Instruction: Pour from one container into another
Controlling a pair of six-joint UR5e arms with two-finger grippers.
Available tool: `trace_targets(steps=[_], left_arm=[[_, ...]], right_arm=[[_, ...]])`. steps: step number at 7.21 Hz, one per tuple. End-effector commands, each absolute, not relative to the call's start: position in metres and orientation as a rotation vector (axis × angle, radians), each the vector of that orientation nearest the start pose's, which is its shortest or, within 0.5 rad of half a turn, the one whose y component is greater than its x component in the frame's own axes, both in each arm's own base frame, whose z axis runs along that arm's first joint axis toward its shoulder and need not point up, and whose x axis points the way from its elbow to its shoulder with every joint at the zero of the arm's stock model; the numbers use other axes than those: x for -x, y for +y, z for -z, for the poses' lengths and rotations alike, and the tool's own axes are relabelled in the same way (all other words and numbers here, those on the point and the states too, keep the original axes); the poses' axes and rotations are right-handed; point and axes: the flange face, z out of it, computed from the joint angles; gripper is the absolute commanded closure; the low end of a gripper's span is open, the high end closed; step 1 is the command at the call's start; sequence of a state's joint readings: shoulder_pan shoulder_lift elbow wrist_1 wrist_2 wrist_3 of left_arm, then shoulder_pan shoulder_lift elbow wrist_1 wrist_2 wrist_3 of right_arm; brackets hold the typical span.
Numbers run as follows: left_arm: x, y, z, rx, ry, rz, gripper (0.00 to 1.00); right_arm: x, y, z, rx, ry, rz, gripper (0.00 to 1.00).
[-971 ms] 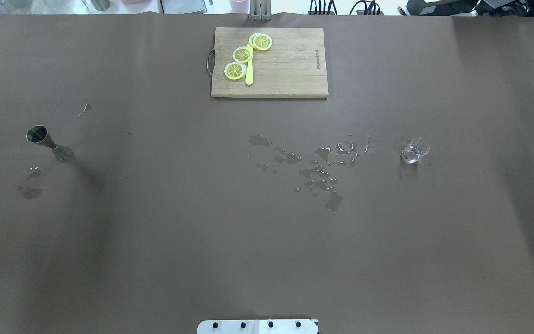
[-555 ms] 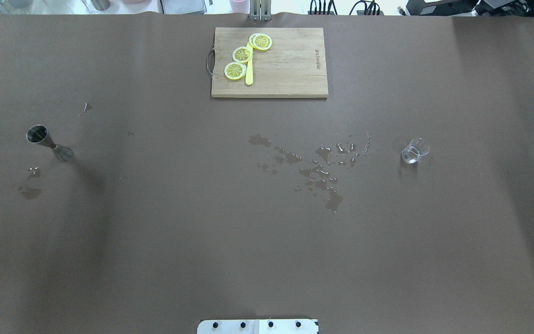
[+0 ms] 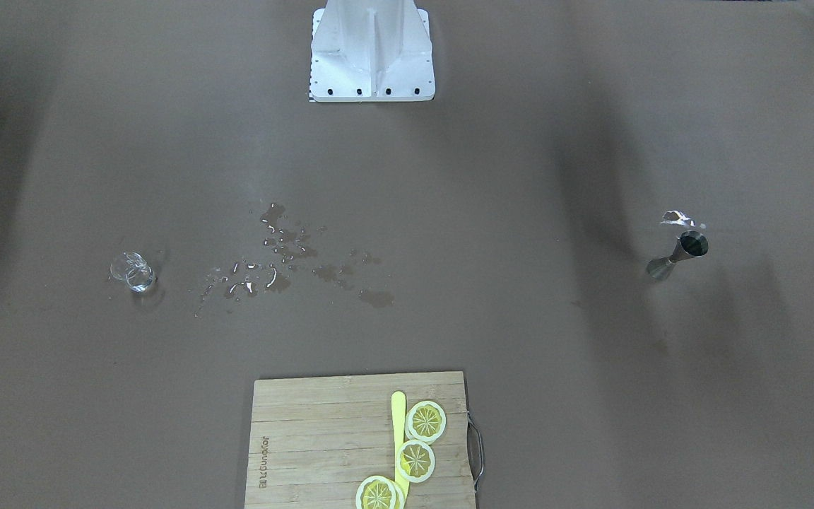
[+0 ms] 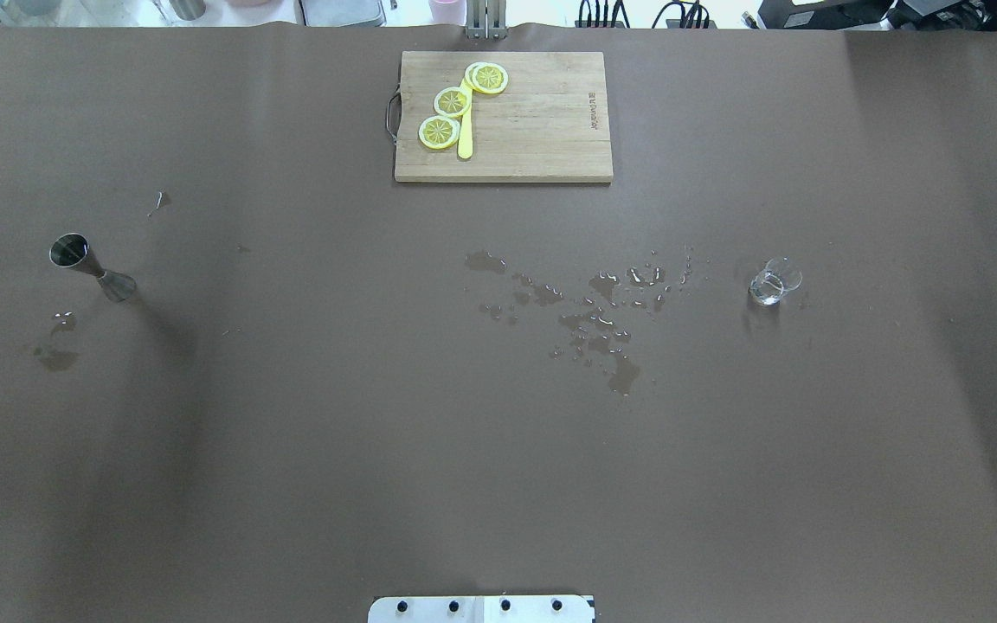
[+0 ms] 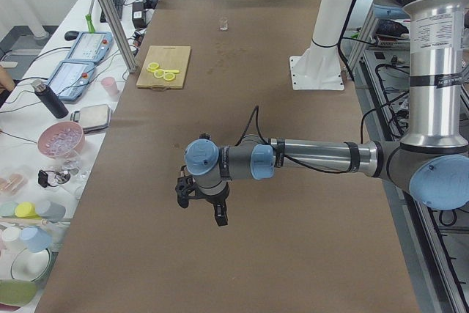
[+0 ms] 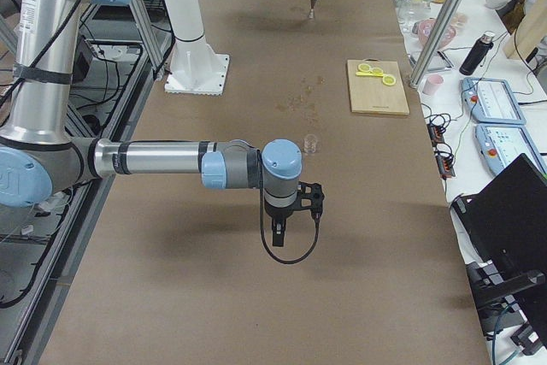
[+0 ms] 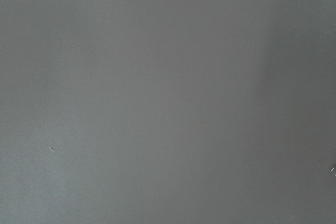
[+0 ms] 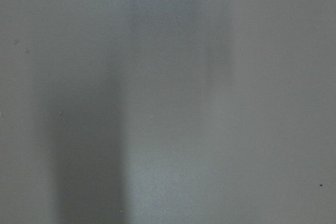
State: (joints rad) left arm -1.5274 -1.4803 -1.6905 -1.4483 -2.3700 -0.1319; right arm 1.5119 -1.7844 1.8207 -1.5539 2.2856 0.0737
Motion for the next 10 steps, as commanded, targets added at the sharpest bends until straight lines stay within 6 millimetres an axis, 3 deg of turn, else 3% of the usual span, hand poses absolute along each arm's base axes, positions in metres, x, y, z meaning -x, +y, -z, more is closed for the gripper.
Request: trace_targets(steps=[1, 10], left_arm=[[0.0454, -0.4484, -0.6528, 0.156, 0.789, 0.127, 0.01], [0.0478, -0.4558, -0.6519, 0.147, 0.791, 0.133, 0.01]], right_arm=[[-0.0443, -0.4089, -0.6332, -0.004, -0.716, 0.004, 0.00], [-0.0449, -0.4095, -0.6332, -0.006, -0.717, 0.004, 0.00]])
